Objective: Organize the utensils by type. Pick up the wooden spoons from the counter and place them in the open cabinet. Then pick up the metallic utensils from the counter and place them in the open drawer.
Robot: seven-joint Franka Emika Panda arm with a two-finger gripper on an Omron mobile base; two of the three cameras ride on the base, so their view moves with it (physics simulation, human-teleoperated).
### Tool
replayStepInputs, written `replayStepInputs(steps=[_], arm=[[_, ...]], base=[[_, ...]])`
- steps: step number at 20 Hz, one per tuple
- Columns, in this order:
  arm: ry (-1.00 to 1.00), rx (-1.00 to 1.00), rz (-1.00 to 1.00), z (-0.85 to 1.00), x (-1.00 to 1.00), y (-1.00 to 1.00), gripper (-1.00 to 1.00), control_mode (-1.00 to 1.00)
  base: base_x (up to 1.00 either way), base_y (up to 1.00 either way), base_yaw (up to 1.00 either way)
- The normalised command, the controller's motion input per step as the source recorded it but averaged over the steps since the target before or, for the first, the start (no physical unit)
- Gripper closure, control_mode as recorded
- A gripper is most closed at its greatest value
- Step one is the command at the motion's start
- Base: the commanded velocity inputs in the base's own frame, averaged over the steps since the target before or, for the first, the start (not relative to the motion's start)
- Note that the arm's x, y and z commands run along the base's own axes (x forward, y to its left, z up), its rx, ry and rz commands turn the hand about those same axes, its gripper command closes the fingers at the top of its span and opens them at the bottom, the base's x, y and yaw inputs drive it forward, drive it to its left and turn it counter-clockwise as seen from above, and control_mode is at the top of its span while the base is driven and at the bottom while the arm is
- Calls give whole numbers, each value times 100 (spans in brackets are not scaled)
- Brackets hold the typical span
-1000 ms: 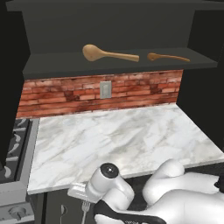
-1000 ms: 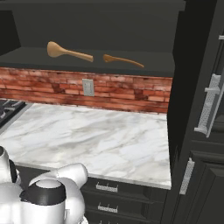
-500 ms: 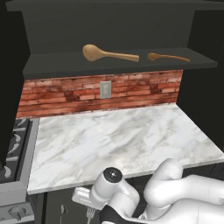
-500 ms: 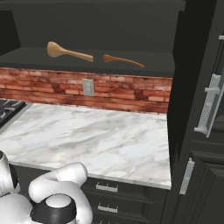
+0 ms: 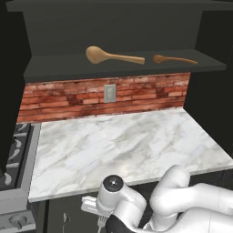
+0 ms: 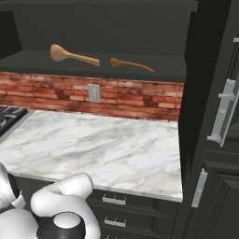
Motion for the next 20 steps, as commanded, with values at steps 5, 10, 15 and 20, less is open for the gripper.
replayStepInputs(steps=[5, 10, 15, 20], arm=[[0, 0, -3, -7, 8, -18, 100, -100], [0, 0, -4, -9, 13, -19, 100, -100], [0, 0, -2, -14, 15, -12, 100, -100], [0, 0, -1, -12, 21, 0, 100, -100]], base=[[0, 0, 0], [0, 0, 0], [0, 0, 0], [0, 0, 0]])
